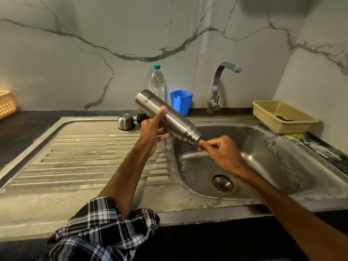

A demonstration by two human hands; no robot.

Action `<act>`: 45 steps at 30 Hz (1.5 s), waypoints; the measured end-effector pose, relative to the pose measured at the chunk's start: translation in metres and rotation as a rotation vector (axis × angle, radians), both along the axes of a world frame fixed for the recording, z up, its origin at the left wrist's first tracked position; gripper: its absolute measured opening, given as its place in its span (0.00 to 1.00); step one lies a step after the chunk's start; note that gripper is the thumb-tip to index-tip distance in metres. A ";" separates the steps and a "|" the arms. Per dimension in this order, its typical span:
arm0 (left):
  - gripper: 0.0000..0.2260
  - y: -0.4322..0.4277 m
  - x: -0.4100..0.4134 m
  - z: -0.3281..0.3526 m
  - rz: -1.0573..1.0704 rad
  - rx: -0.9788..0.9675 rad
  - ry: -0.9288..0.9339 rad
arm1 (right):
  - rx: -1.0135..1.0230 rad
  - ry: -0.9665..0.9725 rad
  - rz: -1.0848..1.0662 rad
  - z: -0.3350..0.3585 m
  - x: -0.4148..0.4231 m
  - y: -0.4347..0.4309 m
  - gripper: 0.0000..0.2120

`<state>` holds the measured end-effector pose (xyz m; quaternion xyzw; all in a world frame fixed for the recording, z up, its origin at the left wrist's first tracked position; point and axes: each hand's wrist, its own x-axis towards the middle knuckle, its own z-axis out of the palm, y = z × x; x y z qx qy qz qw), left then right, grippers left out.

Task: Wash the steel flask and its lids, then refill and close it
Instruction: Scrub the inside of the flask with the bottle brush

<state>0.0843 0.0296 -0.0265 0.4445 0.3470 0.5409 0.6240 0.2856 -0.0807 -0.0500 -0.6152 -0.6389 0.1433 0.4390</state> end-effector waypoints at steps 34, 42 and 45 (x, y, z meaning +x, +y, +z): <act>0.25 0.007 0.017 -0.008 0.059 -0.075 -0.165 | 0.237 -0.050 -0.167 0.007 0.040 0.004 0.13; 0.26 0.002 0.023 -0.011 -0.029 -0.038 -0.142 | 0.205 -0.047 -0.104 0.005 0.037 0.007 0.08; 0.24 -0.001 0.027 -0.013 -0.091 -0.002 -0.095 | 0.160 -0.009 -0.065 0.003 0.035 0.008 0.02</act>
